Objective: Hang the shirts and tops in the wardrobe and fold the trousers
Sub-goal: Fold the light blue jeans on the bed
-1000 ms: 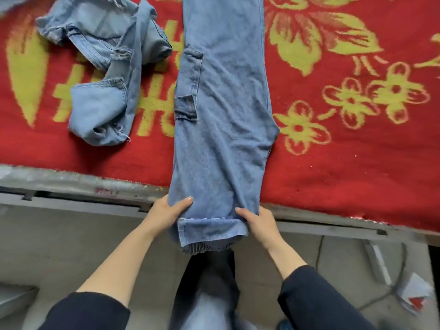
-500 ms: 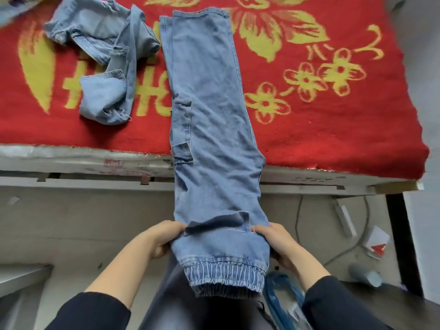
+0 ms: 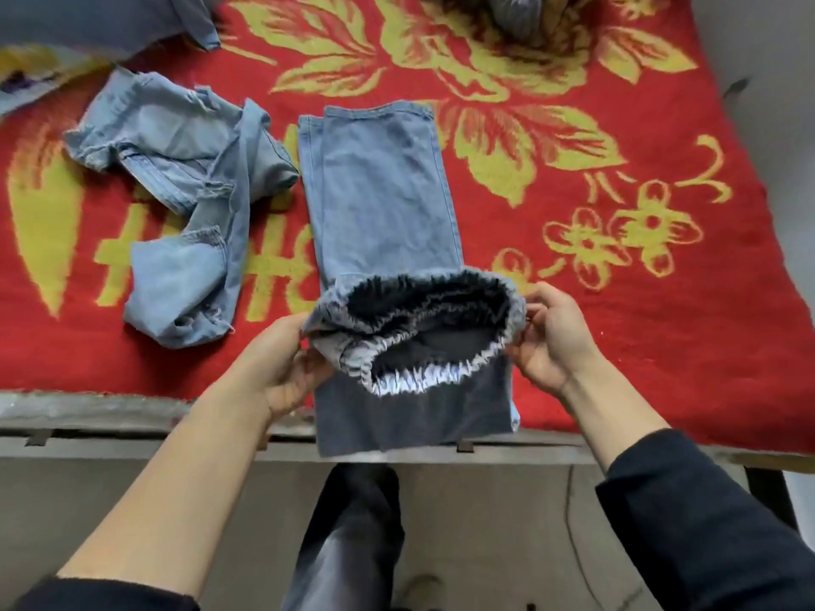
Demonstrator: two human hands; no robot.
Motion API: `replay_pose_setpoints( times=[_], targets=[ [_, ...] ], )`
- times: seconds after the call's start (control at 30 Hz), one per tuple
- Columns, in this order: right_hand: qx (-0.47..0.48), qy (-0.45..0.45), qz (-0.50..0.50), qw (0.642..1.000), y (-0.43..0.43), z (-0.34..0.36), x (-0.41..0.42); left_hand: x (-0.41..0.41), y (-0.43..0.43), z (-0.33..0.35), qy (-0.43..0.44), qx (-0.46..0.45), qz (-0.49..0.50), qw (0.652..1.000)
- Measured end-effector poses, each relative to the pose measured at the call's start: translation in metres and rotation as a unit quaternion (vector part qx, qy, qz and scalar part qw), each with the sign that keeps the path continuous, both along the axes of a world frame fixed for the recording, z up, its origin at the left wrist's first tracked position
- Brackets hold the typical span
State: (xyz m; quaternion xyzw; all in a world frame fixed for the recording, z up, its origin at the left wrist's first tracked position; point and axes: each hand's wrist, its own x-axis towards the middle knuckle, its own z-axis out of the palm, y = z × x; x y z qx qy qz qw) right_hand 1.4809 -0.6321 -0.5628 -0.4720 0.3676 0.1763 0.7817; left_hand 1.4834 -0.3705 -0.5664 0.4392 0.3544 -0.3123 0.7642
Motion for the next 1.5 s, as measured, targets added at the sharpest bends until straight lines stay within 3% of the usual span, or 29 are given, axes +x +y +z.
replay_pose_setpoints(
  times=[0.17, 0.33, 0.57, 0.77, 0.9, 0.97, 1.03, 1.1, 1.27, 1.43, 1.5],
  targets=[
    [0.056, -0.013, -0.035, 0.998, 0.018, -0.014, 0.103, 0.103, 0.007, -0.013, 0.021, 0.004, 0.061, 0.998],
    [-0.031, 0.008, 0.018, 0.999, 0.026, -0.045, 0.189, 0.19, 0.009, -0.035, 0.022, 0.037, 0.049, 0.998],
    [-0.102, -0.033, 0.052, 0.993, 0.033, -0.063, 0.301, 0.299, 0.012, -0.043, -0.03, 0.057, 0.074, 0.995],
    [-0.131, -0.059, 0.064, 0.987, 0.052, -0.088, 0.354, 0.342, 0.01, -0.073, -0.047, 0.104, 0.095, 0.989],
    [-0.243, -0.099, 0.199, 0.944, 0.049, -0.119, 0.339, 0.328, 0.0, -0.113, -0.076, 0.213, 0.082, 0.971],
    [-0.335, -0.136, 0.279, 0.889, 0.047, -0.128, 0.312, 0.306, -0.005, -0.126, -0.147, 0.331, -0.014, 0.932],
    [-0.414, -0.169, 0.359, 0.819, 0.043, -0.133, 0.276, 0.271, -0.01, -0.131, -0.235, 0.444, -0.168, 0.848],
    [-0.462, -0.184, 0.433, 0.752, 0.035, -0.134, 0.233, 0.23, -0.013, -0.13, -0.314, 0.482, -0.292, 0.764],
    [-0.509, -0.256, 0.53, 0.628, 0.011, -0.141, 0.122, 0.133, -0.016, -0.133, -0.374, 0.529, -0.497, 0.577],
    [-0.522, -0.266, 0.651, 0.483, -0.004, -0.153, 0.069, 0.083, -0.016, -0.137, -0.385, 0.532, -0.583, 0.478],
    [-0.534, -0.267, 0.669, 0.443, -0.006, -0.159, 0.072, 0.08, -0.012, -0.142, -0.373, 0.525, -0.622, 0.446]
  ],
)
